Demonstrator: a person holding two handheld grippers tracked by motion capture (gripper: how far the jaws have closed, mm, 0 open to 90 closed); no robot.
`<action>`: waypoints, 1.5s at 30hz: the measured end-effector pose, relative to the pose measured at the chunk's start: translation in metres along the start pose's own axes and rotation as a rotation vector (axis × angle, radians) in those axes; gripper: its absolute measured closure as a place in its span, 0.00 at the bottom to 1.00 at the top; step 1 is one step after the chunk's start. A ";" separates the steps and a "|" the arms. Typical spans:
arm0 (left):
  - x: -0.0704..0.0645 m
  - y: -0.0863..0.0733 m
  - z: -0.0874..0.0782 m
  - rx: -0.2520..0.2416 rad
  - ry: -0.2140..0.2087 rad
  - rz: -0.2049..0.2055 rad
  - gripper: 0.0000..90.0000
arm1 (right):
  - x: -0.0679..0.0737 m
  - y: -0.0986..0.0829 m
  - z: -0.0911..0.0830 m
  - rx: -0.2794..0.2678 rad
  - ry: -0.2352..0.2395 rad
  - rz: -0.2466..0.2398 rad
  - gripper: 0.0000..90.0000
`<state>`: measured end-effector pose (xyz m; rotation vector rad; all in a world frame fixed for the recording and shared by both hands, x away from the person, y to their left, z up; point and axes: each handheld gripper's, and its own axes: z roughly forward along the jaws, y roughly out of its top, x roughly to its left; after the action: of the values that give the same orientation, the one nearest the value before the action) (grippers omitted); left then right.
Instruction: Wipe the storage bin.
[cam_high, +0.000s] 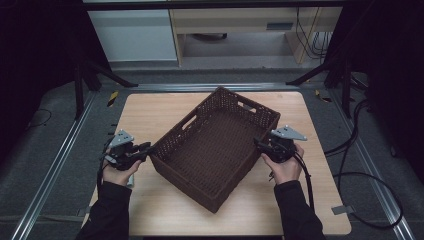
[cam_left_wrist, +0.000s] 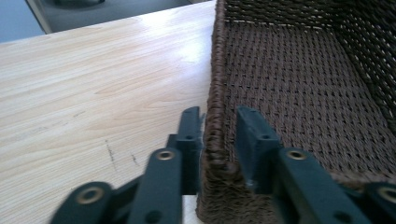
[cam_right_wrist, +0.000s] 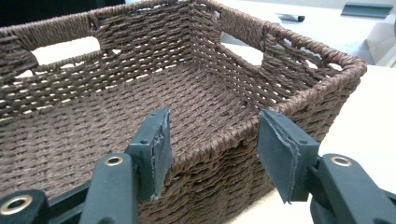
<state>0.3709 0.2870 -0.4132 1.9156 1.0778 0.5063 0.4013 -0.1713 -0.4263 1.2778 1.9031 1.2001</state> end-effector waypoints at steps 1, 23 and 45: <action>-0.002 0.000 -0.001 0.003 0.001 0.006 0.81 | 0.001 0.001 -0.001 -0.001 -0.003 -0.004 0.48; -0.015 -0.005 0.004 0.027 -0.046 0.065 0.87 | 0.008 -0.001 0.003 0.003 0.042 -0.003 0.60; -0.019 0.011 0.004 -0.028 -0.064 0.048 0.72 | 0.016 0.001 0.011 0.023 0.044 -0.034 0.60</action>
<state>0.3684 0.2667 -0.4049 1.9239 0.9804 0.4812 0.4043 -0.1529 -0.4300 1.2352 1.9683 1.2013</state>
